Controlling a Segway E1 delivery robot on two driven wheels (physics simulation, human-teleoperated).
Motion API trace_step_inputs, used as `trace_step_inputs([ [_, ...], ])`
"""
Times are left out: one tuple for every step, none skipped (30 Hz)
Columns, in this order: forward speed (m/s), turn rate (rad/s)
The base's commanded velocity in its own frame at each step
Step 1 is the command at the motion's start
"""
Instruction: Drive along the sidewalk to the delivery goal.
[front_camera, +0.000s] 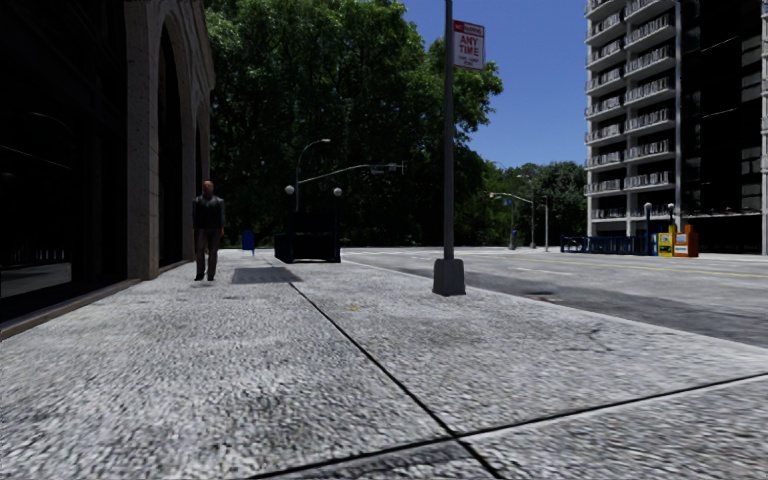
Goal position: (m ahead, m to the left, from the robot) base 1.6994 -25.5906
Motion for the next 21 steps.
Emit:
trace_step_inputs([
  [2.0, 0.0],
  [2.0, 0.0],
  [2.0, 0.0],
  [2.0, 0.0],
  [2.0, 0.0],
  [2.0, 0.0],
  [2.0, 0.0],
  [2.0, 0.0],
  [2.0, 0.0],
  [2.0, 0.0],
  [2.0, 0.11],
  [2.0, 0.23],
  [2.0, 0.29],
  [2.0, 0.29],
  [2.0, 0.31],
  [2.0, 0.32],
  [2.0, 0.32],
  [2.0, 0.32],
  [2.0, 0.32],
  [2.0, 0.32],
  [2.0, 0.32],
])
